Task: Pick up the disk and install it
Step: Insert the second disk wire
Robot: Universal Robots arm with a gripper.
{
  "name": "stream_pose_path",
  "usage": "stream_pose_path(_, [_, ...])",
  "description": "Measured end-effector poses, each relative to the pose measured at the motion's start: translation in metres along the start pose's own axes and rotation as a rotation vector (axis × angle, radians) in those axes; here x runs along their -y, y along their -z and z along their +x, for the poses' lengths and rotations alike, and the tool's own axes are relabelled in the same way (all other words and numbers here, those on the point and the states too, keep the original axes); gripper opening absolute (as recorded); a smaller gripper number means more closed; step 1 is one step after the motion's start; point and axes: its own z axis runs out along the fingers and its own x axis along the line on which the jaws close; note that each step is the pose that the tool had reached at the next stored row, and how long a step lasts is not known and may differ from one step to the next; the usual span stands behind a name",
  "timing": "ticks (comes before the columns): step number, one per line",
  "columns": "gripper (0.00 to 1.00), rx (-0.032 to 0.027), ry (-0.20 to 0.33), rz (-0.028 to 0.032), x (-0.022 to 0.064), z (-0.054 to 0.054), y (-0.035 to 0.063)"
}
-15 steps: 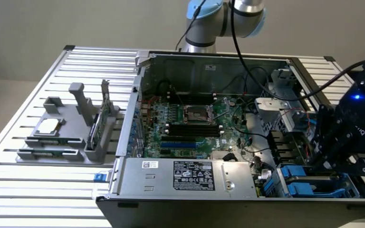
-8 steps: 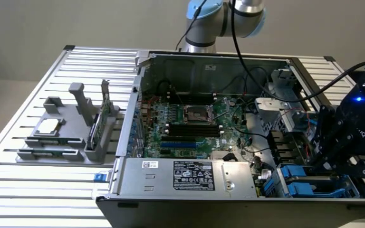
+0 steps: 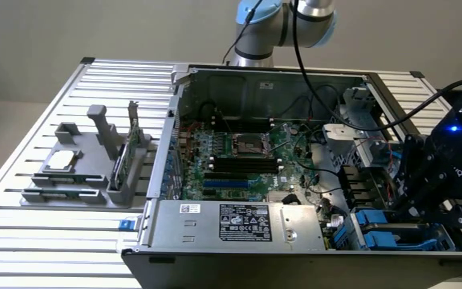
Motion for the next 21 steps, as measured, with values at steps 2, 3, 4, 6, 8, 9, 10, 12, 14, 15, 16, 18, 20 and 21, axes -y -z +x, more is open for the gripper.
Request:
stream_pose_path(2, [0.16, -0.002, 0.0, 0.0001, 0.0, 0.0, -0.0003])
stream_pose_path(3, [0.18, -0.0027, 0.0, -0.0001, -0.0001, 0.0, -0.0002])
stream_pose_path(4, [0.18, -0.0032, 0.0, 0.0004, 0.0, 0.0, 0.0003])
stream_pose_path(6, [0.25, -0.0035, 0.0, 0.0017, 0.0001, -0.001, 0.0038])
stream_pose_path(8, [0.25, -0.0038, 0.0, 0.0034, 0.0001, -0.001, 0.0095])
stream_pose_path(9, [0.25, -0.0037, 0.0, 0.0046, 0.0002, -0.001, 0.0119])
stream_pose_path(10, [0.25, -0.0037, 0.0, 0.0055, 0.0005, -0.001, 0.0138])
stream_pose_path(12, [0.25, -0.0042, 0.0, 0.0072, 0.0026, -0.001, 0.0156])
stream_pose_path(14, [0.25, -0.0045, 0.0, 0.0096, 0.0079, -0.001, 0.0163])
stream_pose_path(15, [0.25, -0.0043, 0.0, 0.0107, 0.0109, -0.001, 0.0167])
stream_pose_path(16, [0.25, -0.0043, 0.0, 0.0118, 0.0138, -0.001, 0.0171])
stream_pose_path(18, [0.25, -0.0041, 0.0, 0.0143, 0.0193, -0.002, 0.0185])
stream_pose_path(20, [0.25, -0.0042, 0.001, 0.0165, 0.024, -0.002, 0.0203])
stream_pose_path(21, [0.25, -0.0042, 0.001, 0.0174, 0.0263, -0.002, 0.0213])
